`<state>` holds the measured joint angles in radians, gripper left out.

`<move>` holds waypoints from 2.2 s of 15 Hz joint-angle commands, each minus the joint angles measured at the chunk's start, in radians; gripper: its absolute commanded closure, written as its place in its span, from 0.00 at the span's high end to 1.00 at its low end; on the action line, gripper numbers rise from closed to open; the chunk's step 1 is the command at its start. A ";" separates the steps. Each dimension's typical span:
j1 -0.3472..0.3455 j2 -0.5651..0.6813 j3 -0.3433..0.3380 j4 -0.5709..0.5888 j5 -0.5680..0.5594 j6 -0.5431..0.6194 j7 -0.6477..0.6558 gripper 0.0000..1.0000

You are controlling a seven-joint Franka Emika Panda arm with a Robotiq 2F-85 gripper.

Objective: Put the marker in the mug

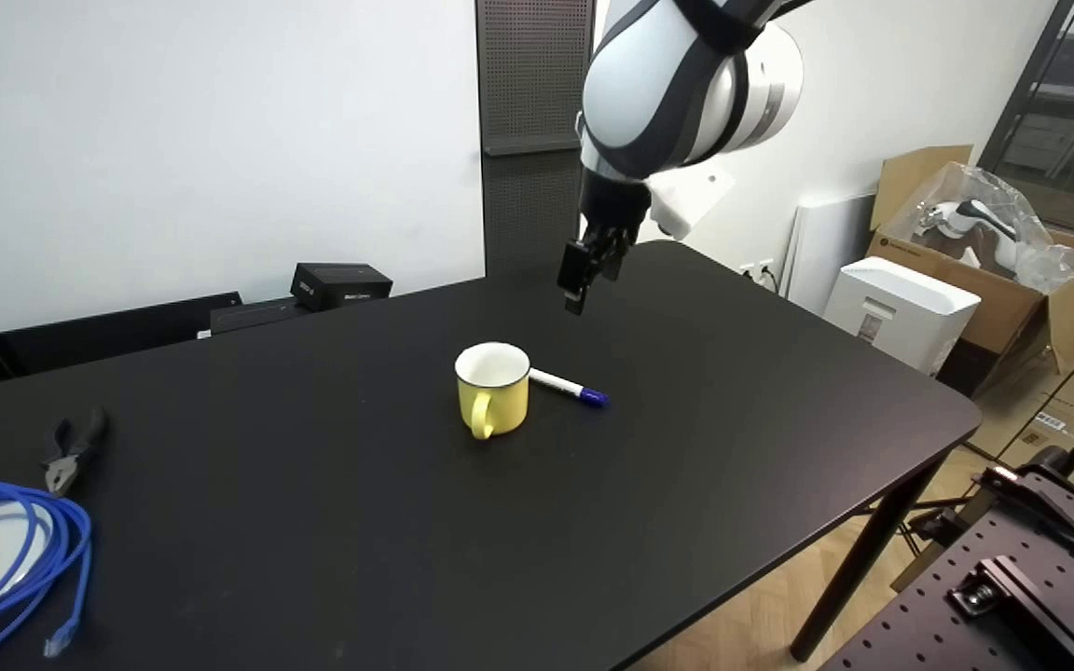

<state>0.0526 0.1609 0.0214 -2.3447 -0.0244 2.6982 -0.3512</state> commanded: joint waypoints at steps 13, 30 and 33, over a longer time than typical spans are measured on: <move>0.020 0.226 0.004 0.061 -0.136 0.057 0.141 1.00; 0.023 0.290 0.001 0.066 -0.162 0.040 0.132 0.68; 0.020 0.291 0.002 0.069 -0.160 0.042 0.130 0.46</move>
<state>0.0704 0.4430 0.0276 -2.3023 -0.1621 2.7575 -0.2532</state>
